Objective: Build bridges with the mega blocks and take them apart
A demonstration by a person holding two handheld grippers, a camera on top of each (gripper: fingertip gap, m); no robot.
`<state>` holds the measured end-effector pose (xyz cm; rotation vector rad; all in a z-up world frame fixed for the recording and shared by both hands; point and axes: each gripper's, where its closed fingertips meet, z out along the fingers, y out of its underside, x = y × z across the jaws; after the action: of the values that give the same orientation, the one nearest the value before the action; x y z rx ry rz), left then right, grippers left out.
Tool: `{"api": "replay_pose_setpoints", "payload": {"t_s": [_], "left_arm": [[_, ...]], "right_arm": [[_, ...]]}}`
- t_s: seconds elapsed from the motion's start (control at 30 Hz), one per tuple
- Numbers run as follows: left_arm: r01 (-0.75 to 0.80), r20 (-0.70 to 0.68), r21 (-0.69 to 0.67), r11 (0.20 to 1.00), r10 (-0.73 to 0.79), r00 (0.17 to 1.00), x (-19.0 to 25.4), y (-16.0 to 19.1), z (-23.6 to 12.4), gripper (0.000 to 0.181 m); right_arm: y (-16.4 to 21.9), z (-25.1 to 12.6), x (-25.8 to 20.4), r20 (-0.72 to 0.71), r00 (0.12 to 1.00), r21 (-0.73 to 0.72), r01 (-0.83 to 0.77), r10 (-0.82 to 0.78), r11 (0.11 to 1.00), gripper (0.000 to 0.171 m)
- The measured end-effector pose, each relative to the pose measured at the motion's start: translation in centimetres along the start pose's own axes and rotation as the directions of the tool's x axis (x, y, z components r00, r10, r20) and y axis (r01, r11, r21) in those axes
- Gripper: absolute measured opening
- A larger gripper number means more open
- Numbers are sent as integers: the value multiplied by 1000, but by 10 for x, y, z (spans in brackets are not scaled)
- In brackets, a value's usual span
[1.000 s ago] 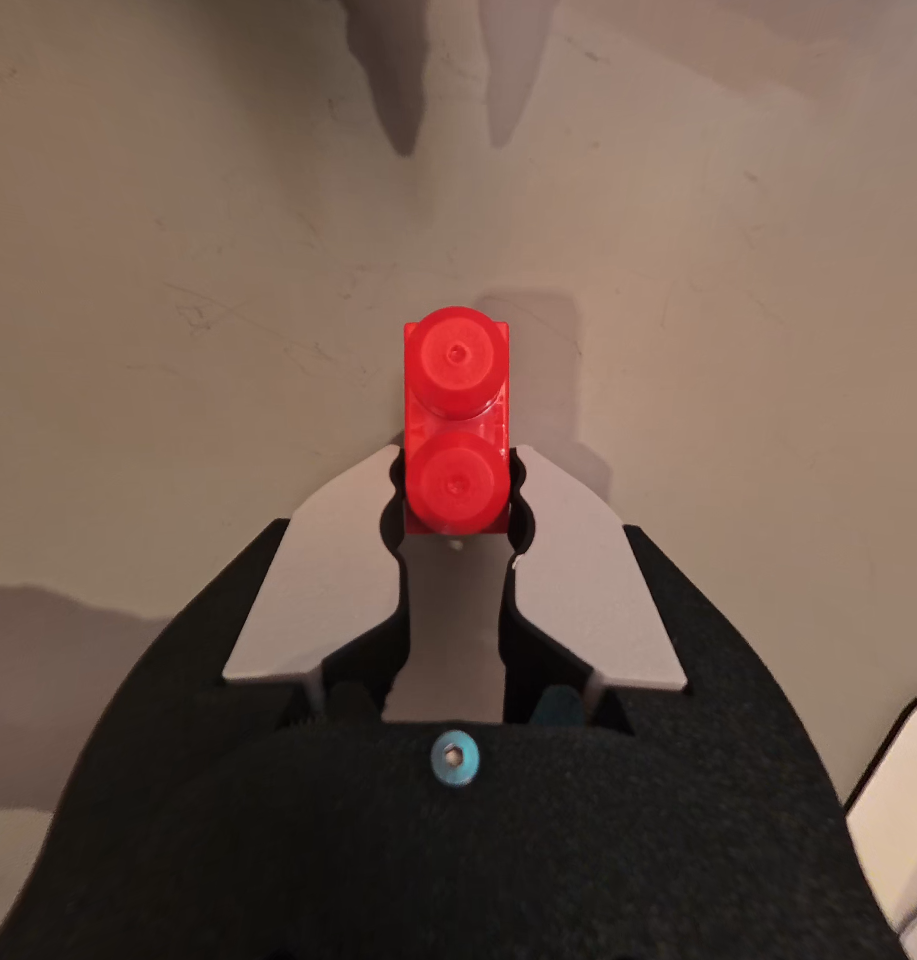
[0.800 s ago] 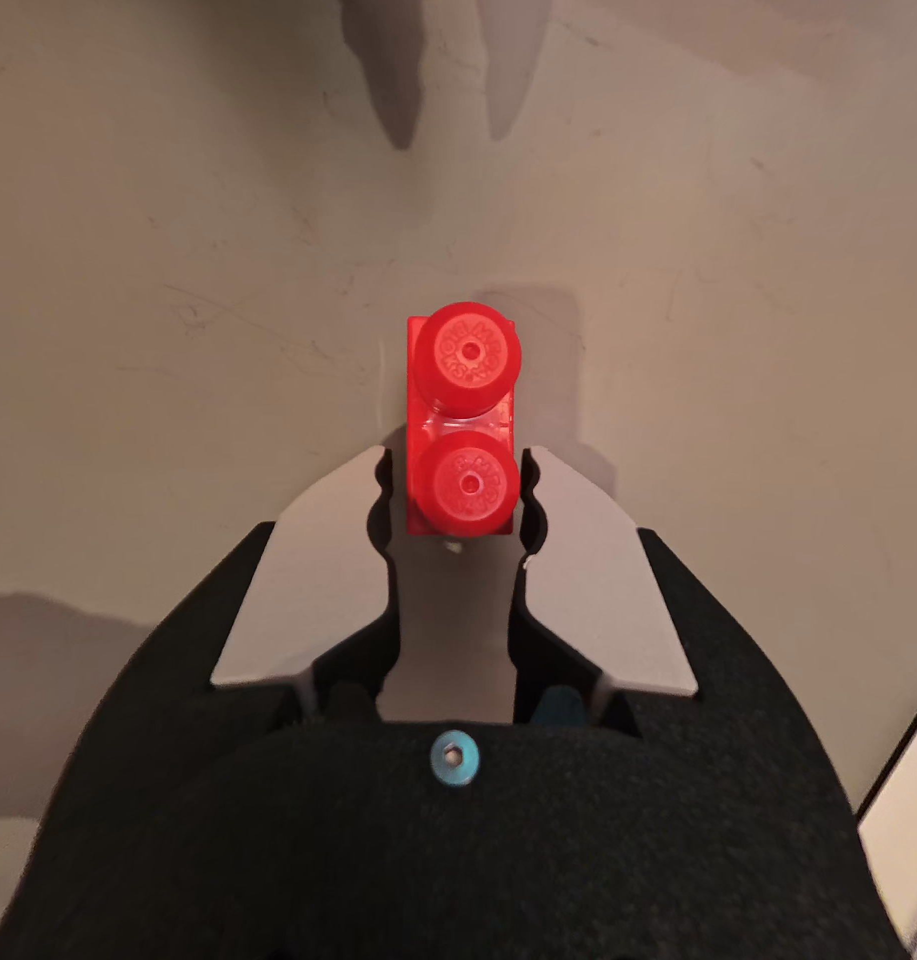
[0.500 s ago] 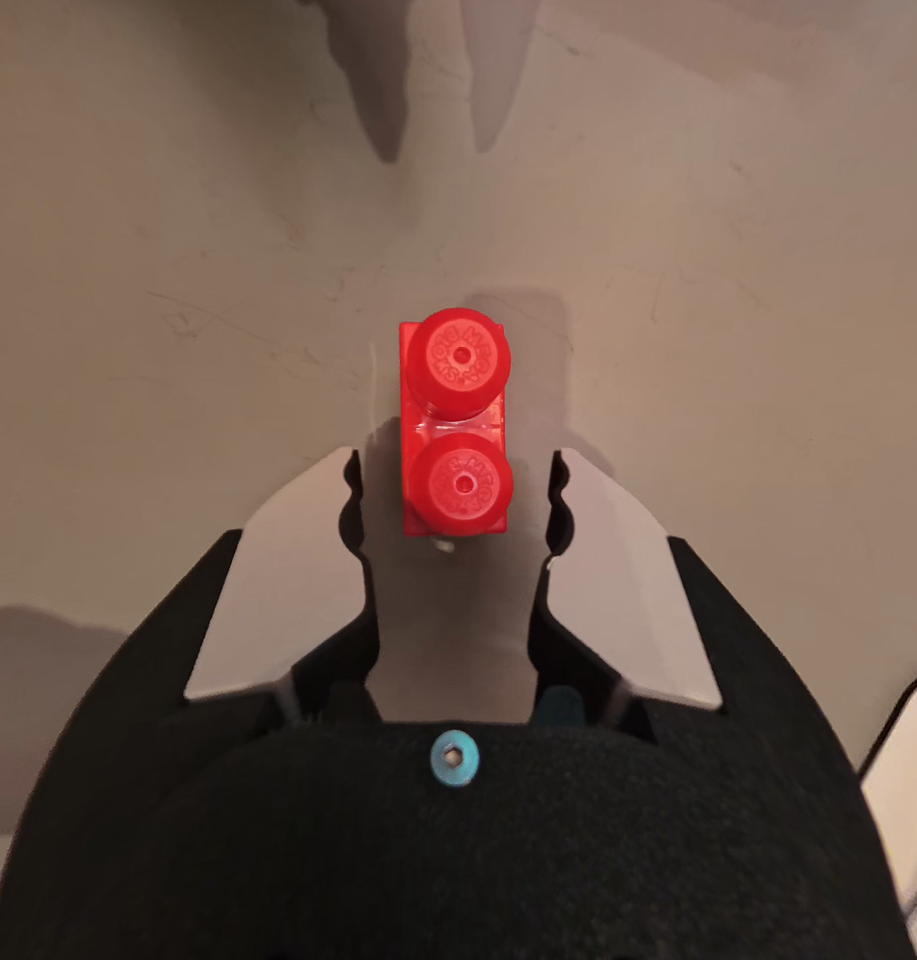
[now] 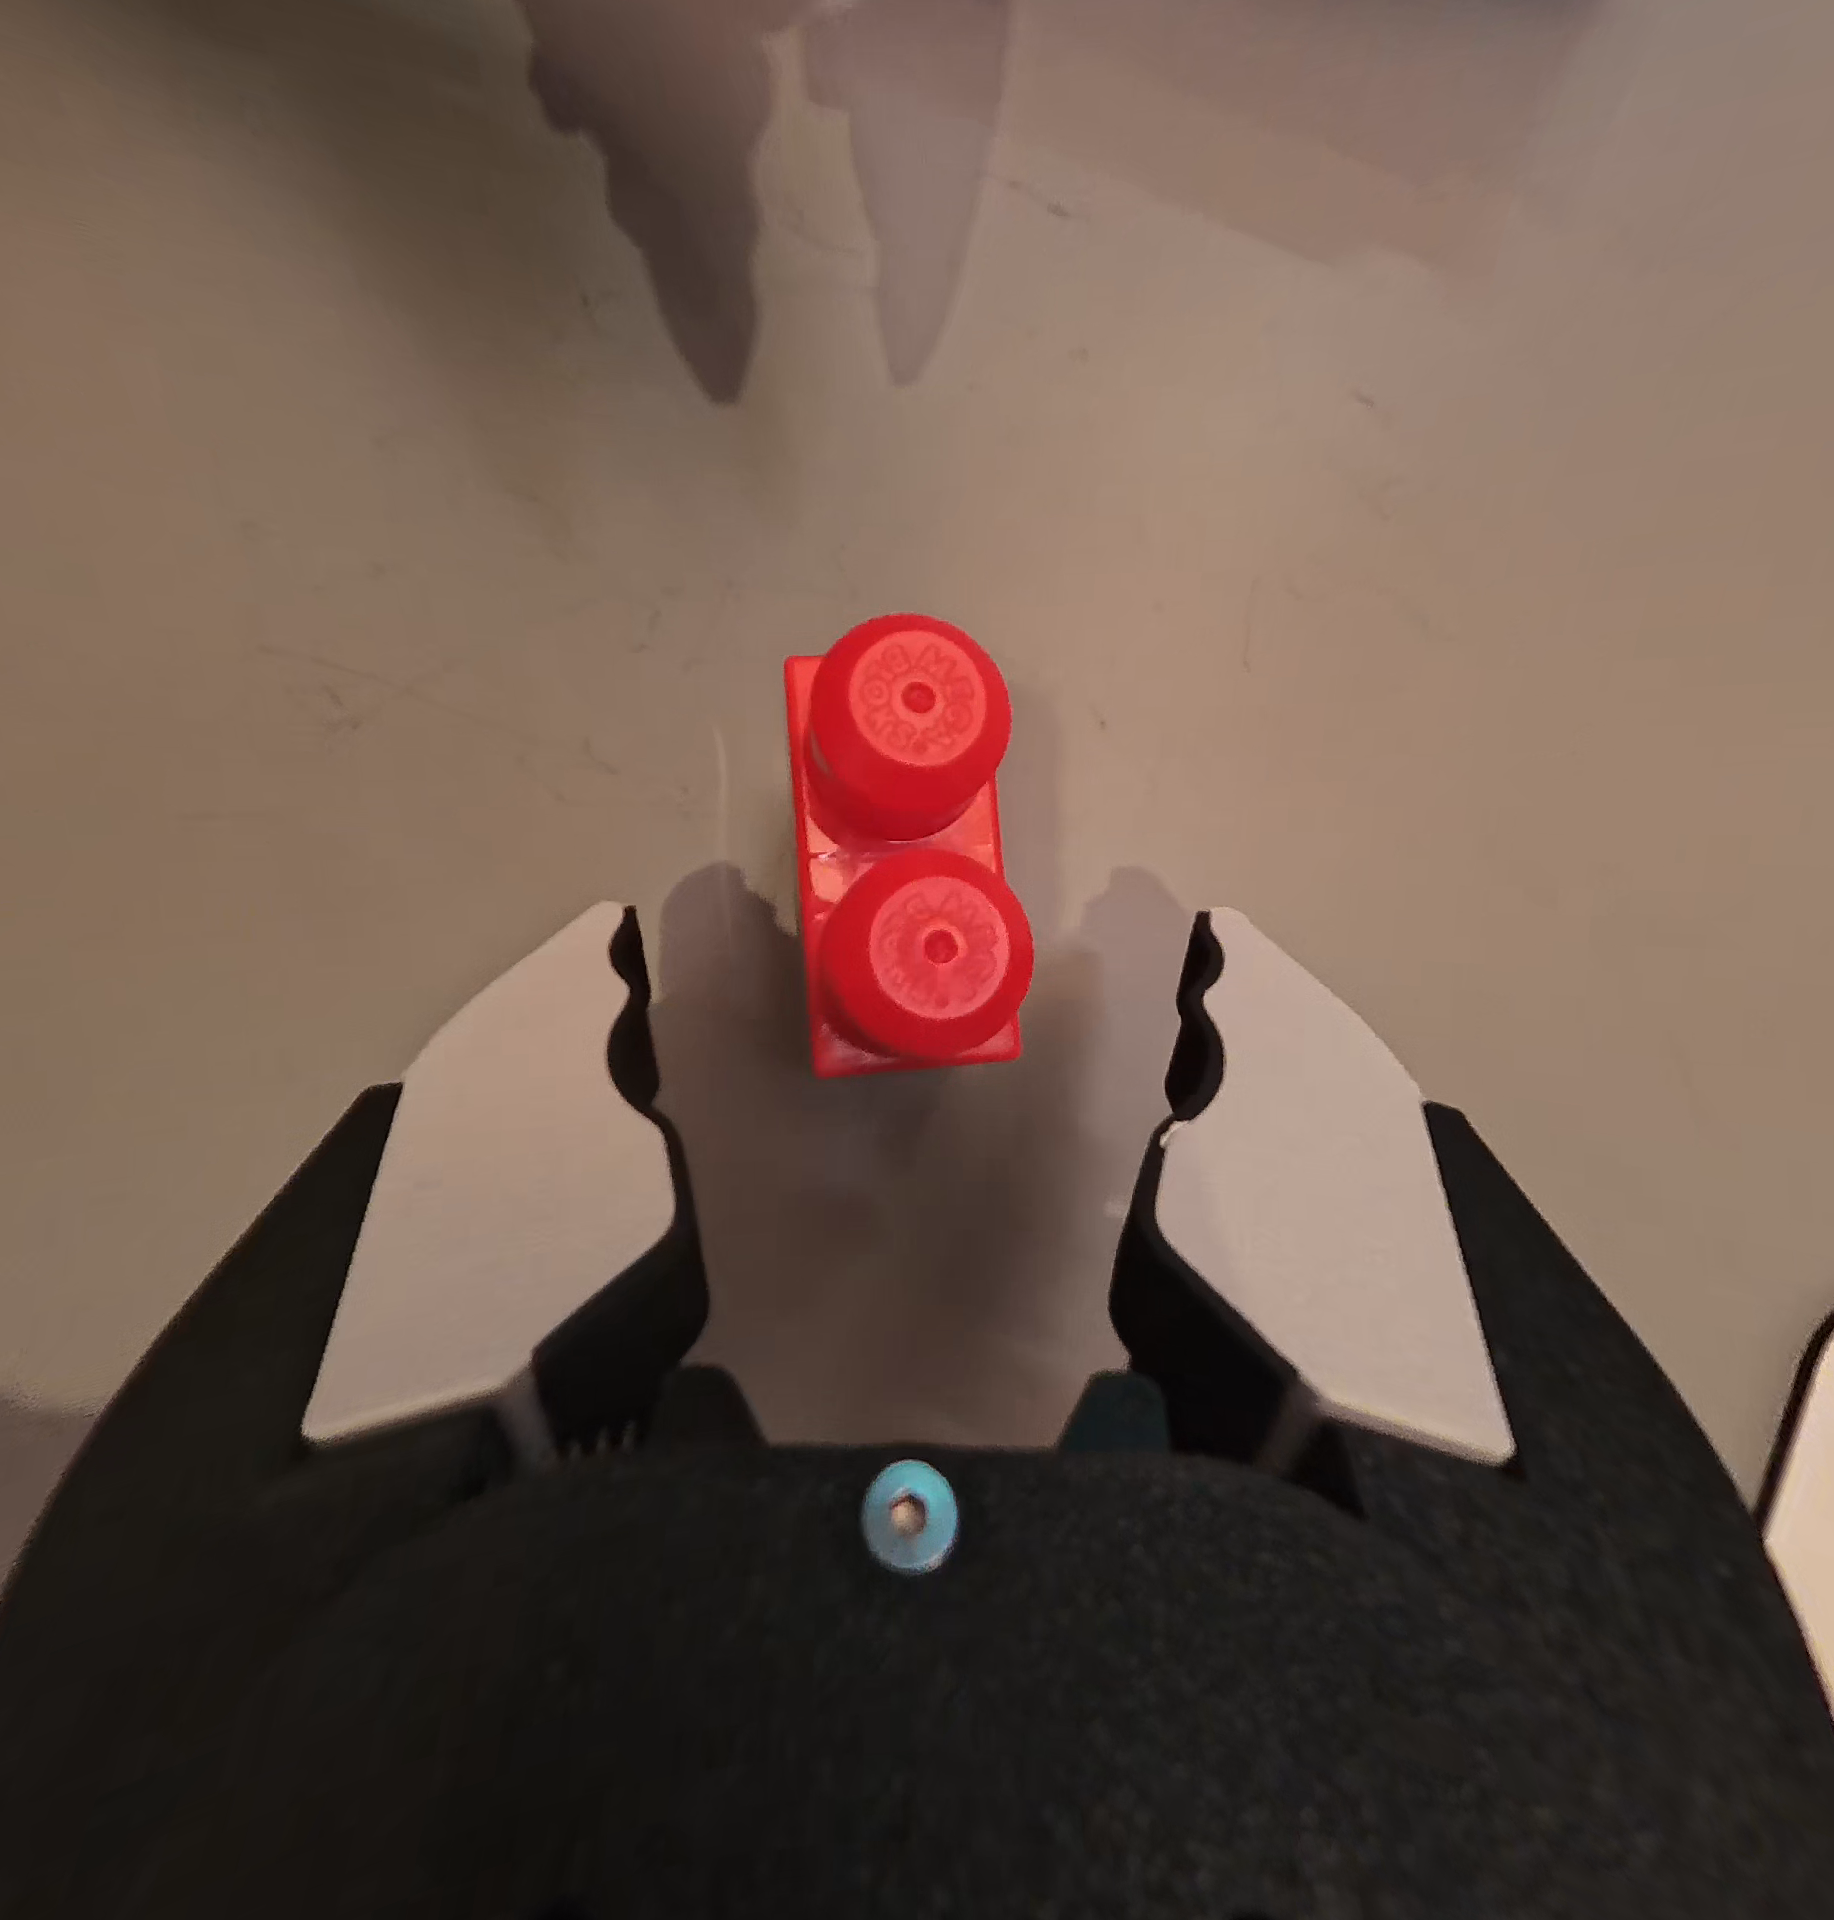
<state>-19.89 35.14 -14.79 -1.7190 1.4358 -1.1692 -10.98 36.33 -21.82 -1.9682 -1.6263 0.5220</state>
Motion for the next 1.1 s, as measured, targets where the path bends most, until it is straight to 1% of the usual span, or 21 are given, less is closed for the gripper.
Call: {"api": "replay_pose_setpoints", "payload": {"t_s": [0.17, 0.4, 0.63, 0.73, 0.87, 0.97, 1.1], "left_arm": [[-6, -5, -7, 1000, 6, 1000, 1, 0, 2, 39], [-4, -6, -14, 1000, 4, 1000, 1, 2, 2, 39], [-19, -16, -42, 999, 18, 1000, -1, 3, 12, 41], [-33, -20, -63, 998, 31, 999, -1, 3, 19, 45], [-57, -14, -87, 995, 56, 998, -2, 3, 28, 49], [-64, -3, -101, 993, 64, 998, -4, 2, 33, 54], [-73, 17, -111, 991, 75, 997, -8, 3, 39, 63]], "right_arm": [[2, 3, -1, -15, 1000, 55, -14, 15, 998, 94], [7, 5, -1, -25, 999, 87, -32, 34, 996, 90], [10, -12, -2, -61, 997, 87, -42, 47, 995, 95], [14, -26, -5, -87, 994, 81, -56, 63, 995, 104], [21, -45, -6, -156, 982, 78, -98, 109, 992, 128], [29, -63, -4, -245, 956, 95, -141, 161, 985, 144], [39, -95, -8, -364, 902, 162, -186, 234, 969, 146]]}}
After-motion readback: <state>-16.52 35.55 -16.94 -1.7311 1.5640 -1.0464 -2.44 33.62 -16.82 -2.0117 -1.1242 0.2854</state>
